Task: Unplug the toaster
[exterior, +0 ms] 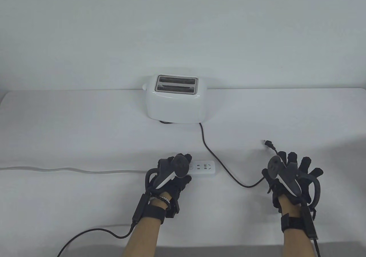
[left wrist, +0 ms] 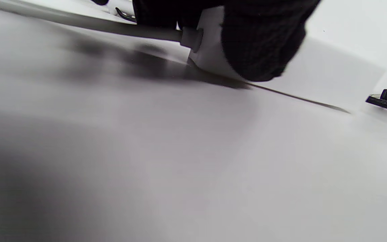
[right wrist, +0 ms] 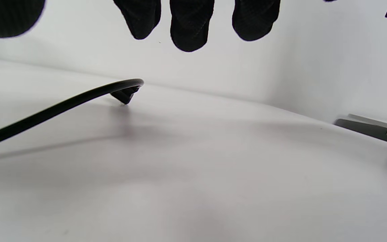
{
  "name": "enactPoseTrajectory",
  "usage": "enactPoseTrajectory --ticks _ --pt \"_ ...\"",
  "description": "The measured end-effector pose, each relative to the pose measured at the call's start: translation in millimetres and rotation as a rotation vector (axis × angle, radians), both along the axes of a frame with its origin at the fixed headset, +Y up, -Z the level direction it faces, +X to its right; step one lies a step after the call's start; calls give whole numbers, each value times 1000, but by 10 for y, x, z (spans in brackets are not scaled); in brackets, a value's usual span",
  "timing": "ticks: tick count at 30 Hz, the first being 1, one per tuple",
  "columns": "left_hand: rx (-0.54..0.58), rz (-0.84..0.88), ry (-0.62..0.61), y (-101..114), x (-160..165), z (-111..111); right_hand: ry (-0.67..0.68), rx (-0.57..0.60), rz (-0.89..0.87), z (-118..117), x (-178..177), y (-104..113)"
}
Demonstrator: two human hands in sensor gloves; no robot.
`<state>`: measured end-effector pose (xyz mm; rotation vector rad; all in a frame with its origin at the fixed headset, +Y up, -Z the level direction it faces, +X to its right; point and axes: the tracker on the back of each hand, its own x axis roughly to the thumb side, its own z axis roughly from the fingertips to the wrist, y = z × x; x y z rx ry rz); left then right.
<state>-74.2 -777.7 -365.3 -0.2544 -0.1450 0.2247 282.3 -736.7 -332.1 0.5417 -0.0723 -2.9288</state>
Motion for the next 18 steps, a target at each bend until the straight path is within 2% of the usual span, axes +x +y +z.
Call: enactPoseTrajectory --ticks 6,11,18 --pt "93 -165 -40 124 -13 59 48 13 -52 98 -132 55" --pt "87 -161 2 302 -151 120 129 43 -66 146 -352 151" --pt "76 -155 34 415 -353 274 218 68 -88 183 -726 212"
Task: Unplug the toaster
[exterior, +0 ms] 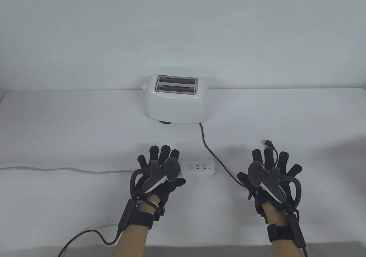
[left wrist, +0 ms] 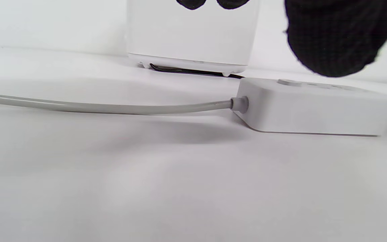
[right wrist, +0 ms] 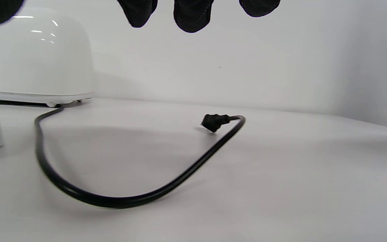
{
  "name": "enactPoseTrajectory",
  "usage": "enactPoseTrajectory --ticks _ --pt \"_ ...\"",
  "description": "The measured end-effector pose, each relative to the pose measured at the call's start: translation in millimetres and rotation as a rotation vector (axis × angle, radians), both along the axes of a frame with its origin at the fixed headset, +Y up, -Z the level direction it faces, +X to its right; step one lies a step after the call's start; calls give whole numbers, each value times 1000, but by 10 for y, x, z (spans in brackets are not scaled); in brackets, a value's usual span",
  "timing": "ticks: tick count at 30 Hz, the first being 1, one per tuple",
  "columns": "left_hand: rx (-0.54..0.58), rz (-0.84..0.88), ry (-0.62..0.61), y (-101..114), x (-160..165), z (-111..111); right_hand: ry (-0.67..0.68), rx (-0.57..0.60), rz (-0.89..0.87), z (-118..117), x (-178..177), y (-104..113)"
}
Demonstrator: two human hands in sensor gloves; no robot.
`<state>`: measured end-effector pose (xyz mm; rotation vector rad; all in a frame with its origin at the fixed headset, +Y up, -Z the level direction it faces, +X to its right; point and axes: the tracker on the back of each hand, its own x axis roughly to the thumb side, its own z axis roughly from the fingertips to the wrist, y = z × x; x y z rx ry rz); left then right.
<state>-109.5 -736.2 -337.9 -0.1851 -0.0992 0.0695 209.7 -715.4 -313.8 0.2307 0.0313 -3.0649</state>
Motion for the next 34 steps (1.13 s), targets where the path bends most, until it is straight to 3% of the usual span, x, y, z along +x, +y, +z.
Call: enactPoseTrajectory --ticks 7,17,24,34 --pt "36 29 -9 -33 -136 154 83 9 -14 -15 -351 -26" --pt "39 31 19 -132 -189 178 214 14 -7 -36 -714 -138" --pt "35 62 32 -150 -240 189 279 17 3 -1 -841 -182" --pt "14 60 21 -192 -196 175 260 11 -8 8 -754 -182"
